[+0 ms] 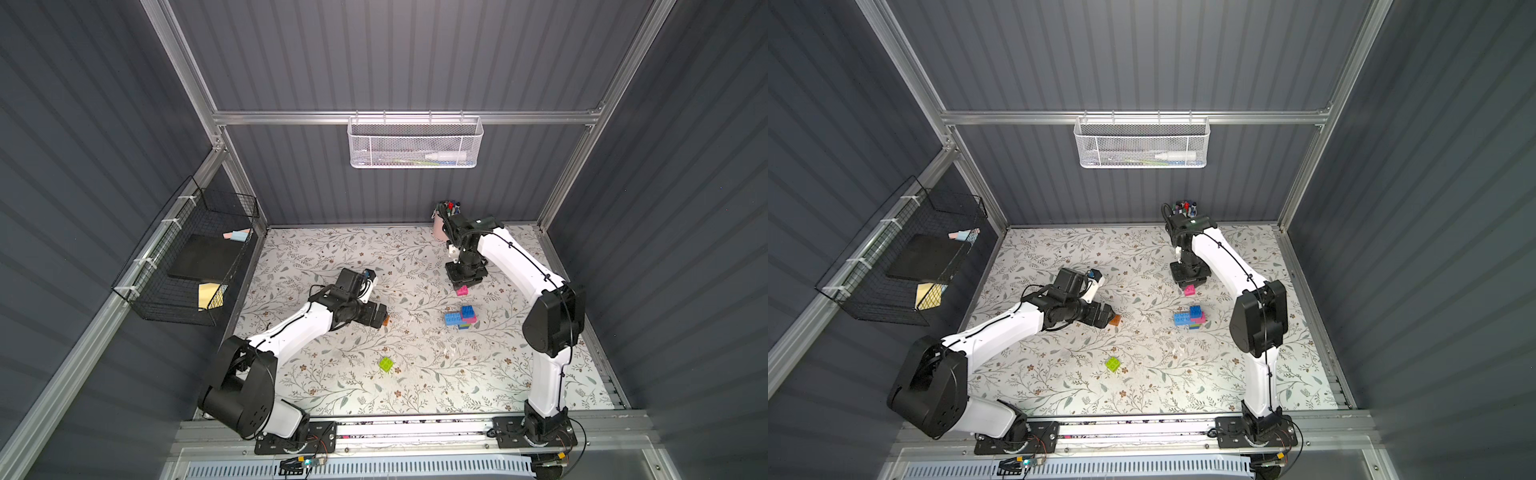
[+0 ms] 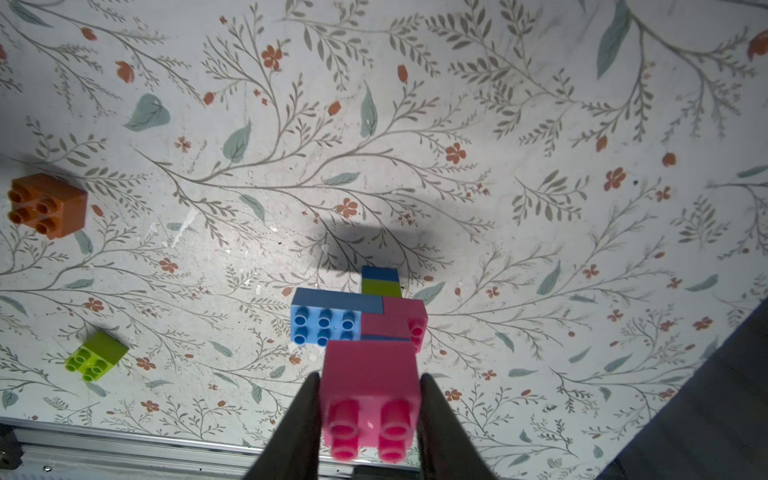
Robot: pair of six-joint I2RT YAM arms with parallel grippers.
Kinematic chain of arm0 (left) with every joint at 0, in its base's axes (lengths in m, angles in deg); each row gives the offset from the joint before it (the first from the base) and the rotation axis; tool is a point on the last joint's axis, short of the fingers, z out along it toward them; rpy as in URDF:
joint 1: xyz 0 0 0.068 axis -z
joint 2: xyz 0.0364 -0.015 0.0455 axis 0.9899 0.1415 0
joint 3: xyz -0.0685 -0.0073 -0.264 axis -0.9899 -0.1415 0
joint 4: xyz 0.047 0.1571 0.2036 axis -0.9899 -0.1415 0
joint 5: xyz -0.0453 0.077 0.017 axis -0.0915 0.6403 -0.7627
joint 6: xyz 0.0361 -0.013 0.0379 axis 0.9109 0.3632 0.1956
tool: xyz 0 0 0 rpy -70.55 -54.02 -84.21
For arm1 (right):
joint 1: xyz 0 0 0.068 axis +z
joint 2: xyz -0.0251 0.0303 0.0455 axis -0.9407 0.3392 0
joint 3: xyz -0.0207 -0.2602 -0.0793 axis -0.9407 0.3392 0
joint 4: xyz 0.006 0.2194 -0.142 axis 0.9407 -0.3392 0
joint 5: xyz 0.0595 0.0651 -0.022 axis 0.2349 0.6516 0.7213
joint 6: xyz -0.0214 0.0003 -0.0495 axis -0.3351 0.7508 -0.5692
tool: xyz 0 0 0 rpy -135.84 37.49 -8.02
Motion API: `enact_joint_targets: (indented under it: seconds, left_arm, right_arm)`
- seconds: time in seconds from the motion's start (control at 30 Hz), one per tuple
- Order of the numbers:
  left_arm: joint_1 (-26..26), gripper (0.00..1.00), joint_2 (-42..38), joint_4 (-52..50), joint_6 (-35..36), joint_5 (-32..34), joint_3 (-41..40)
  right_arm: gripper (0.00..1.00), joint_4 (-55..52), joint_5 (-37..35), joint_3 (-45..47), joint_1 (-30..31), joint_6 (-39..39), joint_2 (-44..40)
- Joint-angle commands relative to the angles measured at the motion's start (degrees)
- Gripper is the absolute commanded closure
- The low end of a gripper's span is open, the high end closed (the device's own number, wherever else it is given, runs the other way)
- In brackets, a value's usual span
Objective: Assemble the number 4 with lego
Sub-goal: Assemble the lego brick with the lego brick.
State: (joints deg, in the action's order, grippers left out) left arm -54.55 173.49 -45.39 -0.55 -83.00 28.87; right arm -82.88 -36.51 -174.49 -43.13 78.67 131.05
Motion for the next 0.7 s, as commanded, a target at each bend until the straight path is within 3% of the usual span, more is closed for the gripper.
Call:
enact_joint_targets:
  seconds: [0.0,0.67]
  left_arm:
    - [-0.3,0.01,-0.5,-0.8,0.5,-0.4,-0.1]
    - [-0.2,0.01,0.2,0.0,0.0,-0.3,-0.1]
  right_arm:
    - [0.62,-1.6,0.2,4.2,-1.1,1.0,-2.3]
    - [0.63,4.5,5.6,13.8,-2.6,2.6,-5.7]
